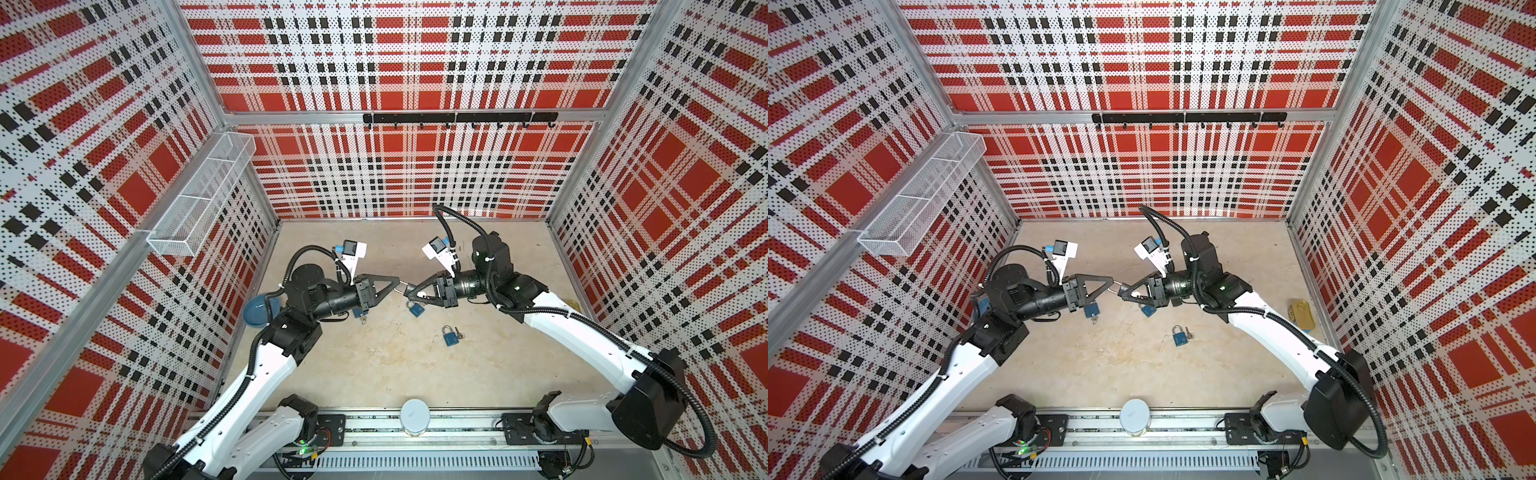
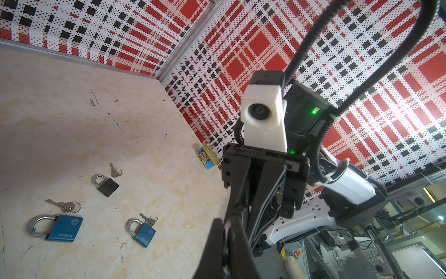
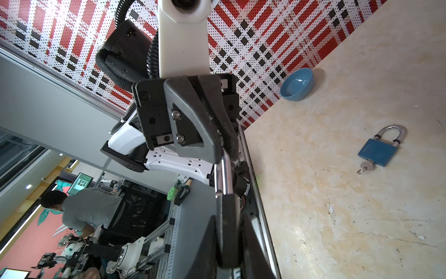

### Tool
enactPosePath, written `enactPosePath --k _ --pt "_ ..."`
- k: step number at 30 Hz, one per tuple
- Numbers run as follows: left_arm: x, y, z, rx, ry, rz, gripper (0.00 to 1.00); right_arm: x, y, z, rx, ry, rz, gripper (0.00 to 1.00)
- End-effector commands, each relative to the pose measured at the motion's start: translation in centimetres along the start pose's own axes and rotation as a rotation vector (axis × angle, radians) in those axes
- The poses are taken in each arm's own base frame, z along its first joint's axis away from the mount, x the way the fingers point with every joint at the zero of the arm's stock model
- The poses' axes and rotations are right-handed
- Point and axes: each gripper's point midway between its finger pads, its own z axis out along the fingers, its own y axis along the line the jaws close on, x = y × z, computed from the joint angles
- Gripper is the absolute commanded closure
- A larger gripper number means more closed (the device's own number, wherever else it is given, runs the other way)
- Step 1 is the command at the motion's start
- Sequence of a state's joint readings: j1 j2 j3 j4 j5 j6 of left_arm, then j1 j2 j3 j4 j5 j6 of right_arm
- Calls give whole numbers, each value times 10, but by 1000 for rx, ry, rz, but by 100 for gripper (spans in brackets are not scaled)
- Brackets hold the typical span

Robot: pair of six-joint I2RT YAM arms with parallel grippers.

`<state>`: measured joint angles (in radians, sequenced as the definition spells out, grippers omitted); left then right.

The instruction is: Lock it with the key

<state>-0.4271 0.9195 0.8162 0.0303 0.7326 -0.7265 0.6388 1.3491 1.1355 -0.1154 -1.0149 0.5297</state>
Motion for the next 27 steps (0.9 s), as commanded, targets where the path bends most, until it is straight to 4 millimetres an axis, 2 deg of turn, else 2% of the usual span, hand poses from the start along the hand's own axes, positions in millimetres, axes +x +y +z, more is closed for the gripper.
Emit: enactPosePath --k 1,13,27 --pt "13 17 1 -47 25 -8 100 -19 28 -3 -109 -44 -112 100" --pt "20 26 5 -75 28 2 100 -20 34 -2 -184 -43 -88 100" --pt "31 25 15 -66 48 5 100 -22 39 -4 -205 -51 -85 100"
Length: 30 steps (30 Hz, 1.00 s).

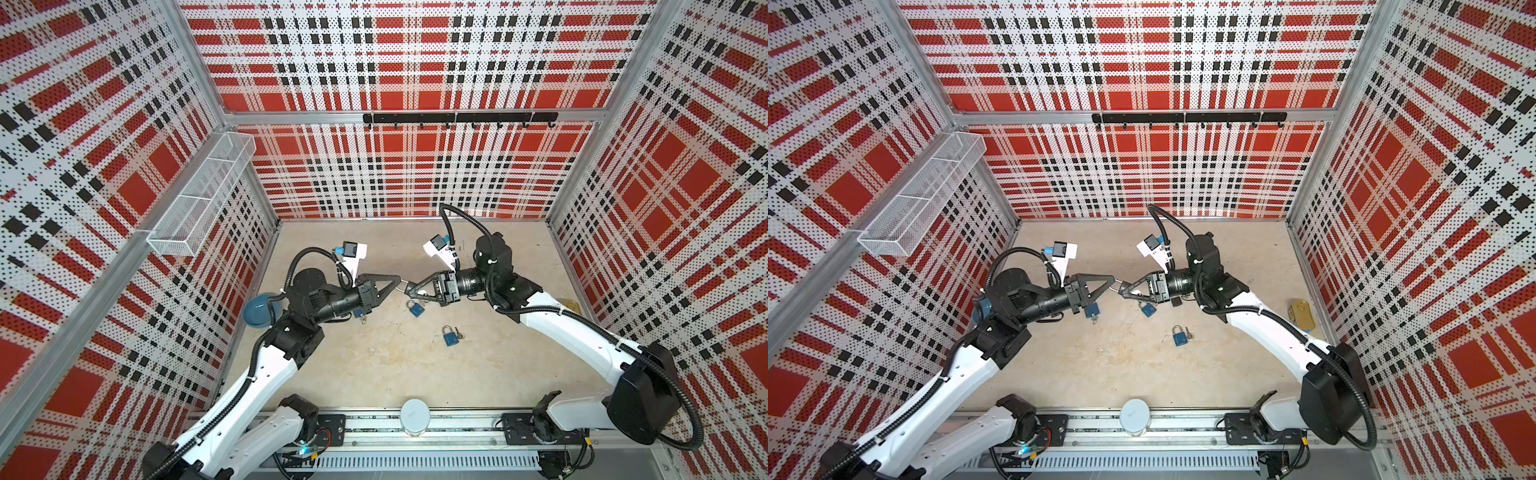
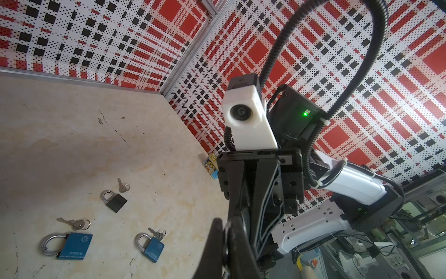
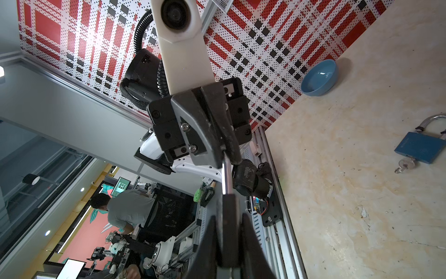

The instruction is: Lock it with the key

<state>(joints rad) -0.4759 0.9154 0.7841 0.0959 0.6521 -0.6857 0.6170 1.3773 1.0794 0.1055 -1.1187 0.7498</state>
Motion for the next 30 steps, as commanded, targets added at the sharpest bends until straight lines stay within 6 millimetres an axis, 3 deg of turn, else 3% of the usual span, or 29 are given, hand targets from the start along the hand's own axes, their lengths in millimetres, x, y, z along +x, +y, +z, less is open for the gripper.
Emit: enactPosePath --k 1,13,20,30 --pt "35 23 9 -55 98 -63 100 -15 37 1 -100 -29 -188 100" --pt "52 18 17 -29 109 -90 100 -19 42 0 -110 -49 -199 100" --pt "70 12 27 -8 145 -107 100 -24 38 0 -80 -59 -212 100" --pt "80 9 33 17 161 -120 100 -32 28 3 -47 -66 -209 100"
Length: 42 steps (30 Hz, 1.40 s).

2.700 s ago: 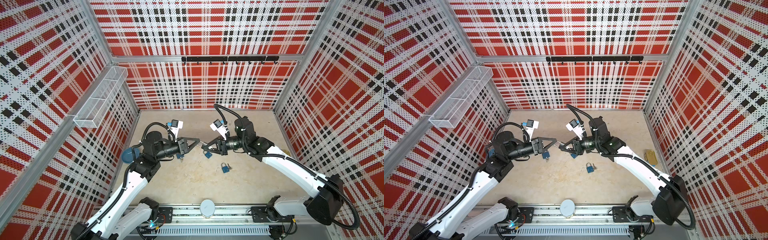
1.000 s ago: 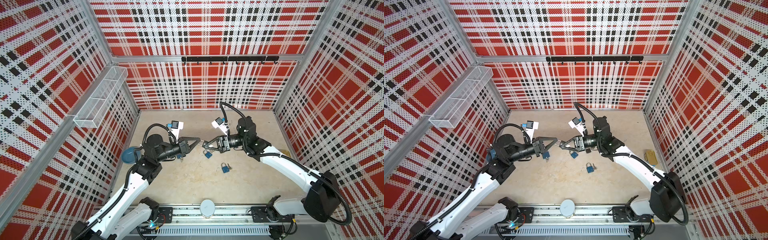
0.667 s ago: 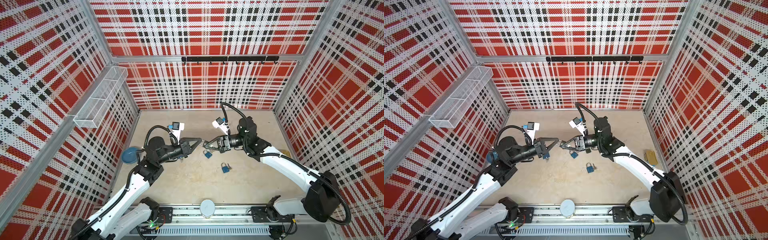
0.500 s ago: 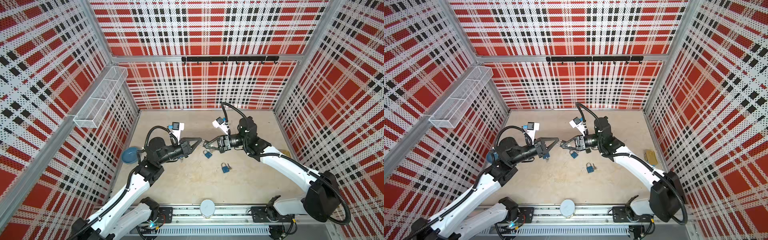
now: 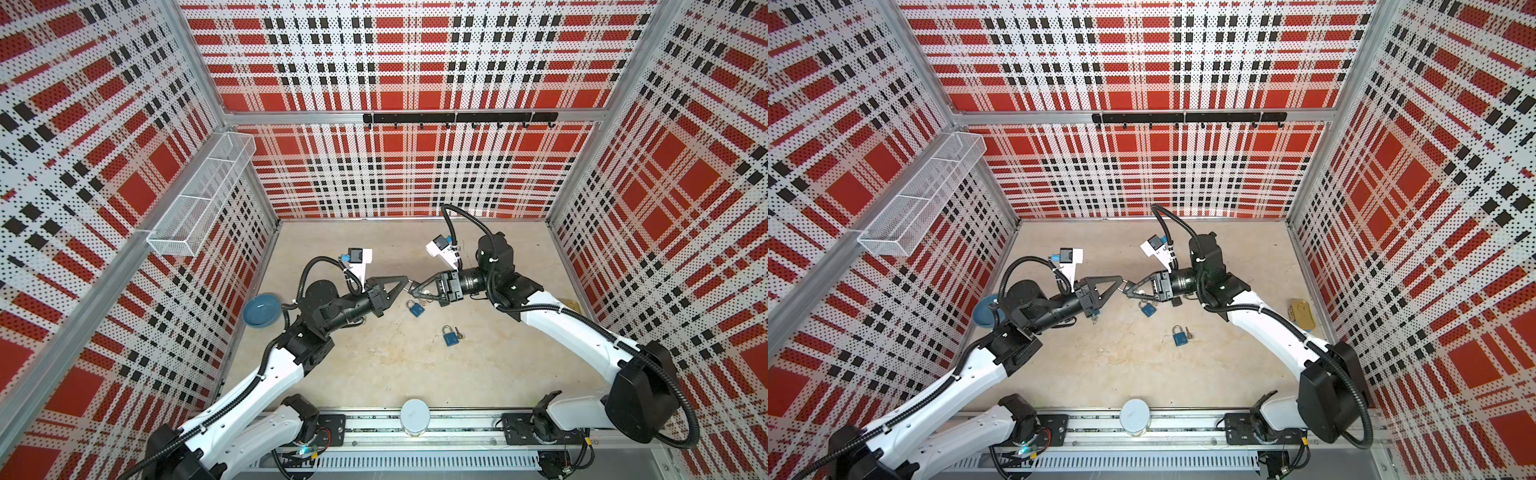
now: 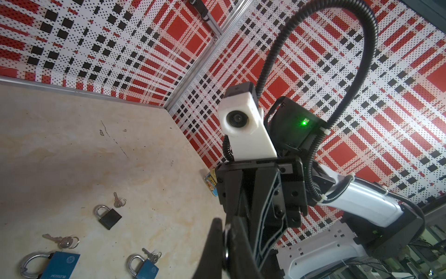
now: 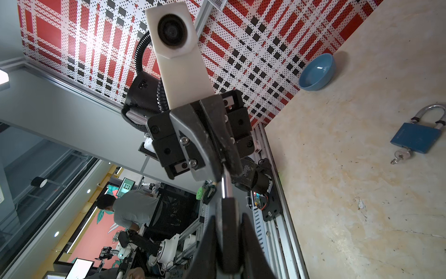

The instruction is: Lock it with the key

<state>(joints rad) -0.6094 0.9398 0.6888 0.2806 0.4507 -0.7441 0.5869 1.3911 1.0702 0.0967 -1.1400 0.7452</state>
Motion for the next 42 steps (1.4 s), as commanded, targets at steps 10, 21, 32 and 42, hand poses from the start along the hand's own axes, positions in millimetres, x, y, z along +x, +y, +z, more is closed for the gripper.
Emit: enactPosePath --k 10,21,32,42 --pt "50 4 3 16 186 -85 100 -25 34 7 -15 -56 -237 100" --pt "11 2 -18 -6 118 -67 100 -11 13 2 80 -51 -226 99" --pt "-6 3 -29 -20 88 -54 100 -8 10 1 92 -58 -227 60" --pt "-22 1 -35 -17 64 -39 100 0 -3 -3 81 -62 -181 59"
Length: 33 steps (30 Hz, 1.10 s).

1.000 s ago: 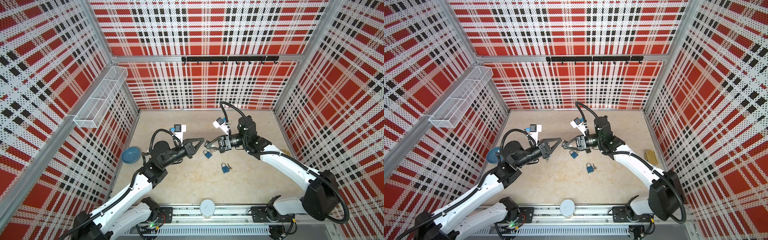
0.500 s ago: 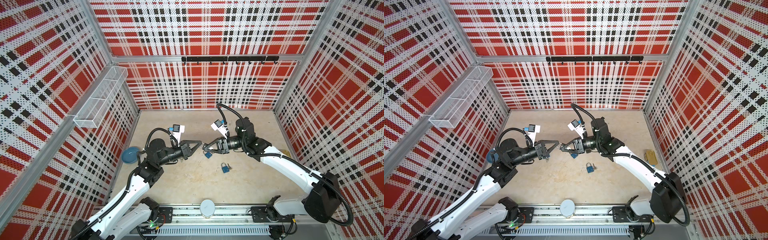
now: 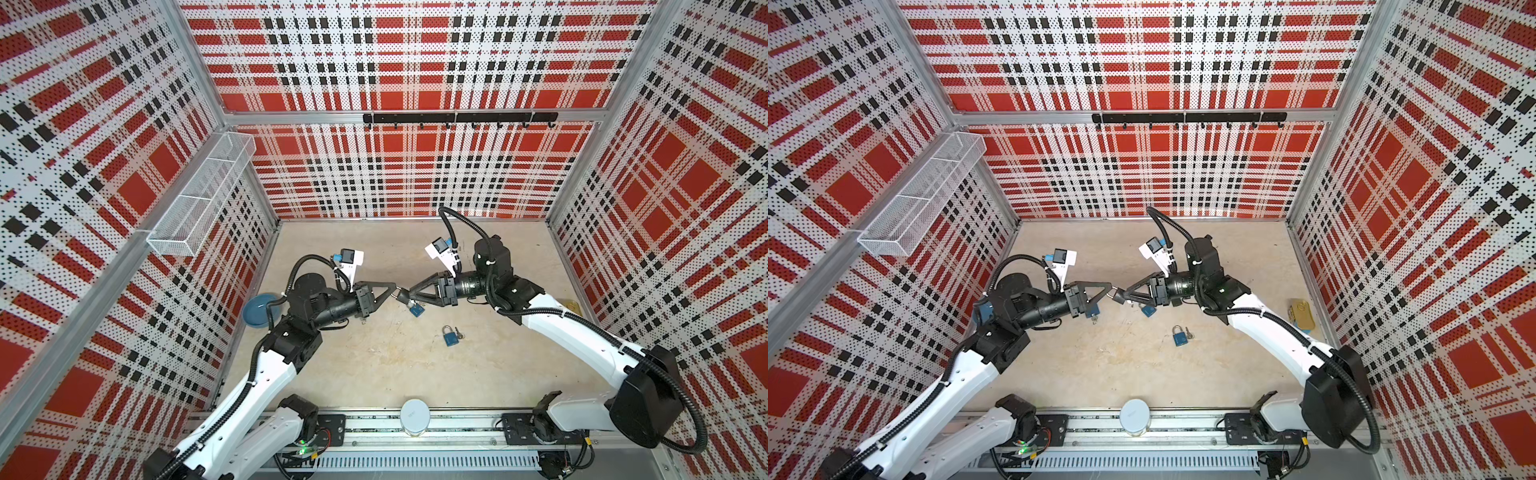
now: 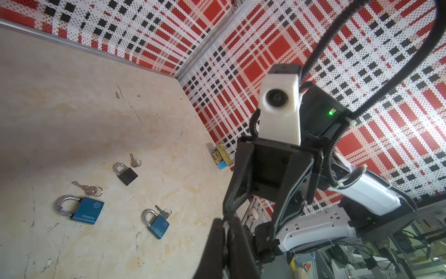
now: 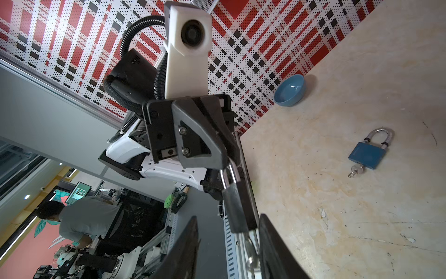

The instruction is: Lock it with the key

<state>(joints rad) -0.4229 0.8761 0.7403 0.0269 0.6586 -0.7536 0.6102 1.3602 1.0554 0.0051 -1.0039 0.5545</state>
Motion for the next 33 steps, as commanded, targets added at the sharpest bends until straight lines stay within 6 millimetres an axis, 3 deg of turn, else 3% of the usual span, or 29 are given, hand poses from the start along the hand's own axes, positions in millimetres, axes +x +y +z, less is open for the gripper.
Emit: enactPosePath --k 1,6,14,33 --pt "-16 -21 -7 45 -35 50 100 -4 10 -5 -37 -28 -45 59" --pt "-18 -23 -8 50 -36 53 100 -2 9 -3 -60 -23 -36 63" --pt "-21 -25 -8 52 -39 52 100 -3 10 -2 -73 -17 -34 79" --pt "-21 -24 -8 49 -43 36 100 -4 8 1 -92 -11 -21 84"
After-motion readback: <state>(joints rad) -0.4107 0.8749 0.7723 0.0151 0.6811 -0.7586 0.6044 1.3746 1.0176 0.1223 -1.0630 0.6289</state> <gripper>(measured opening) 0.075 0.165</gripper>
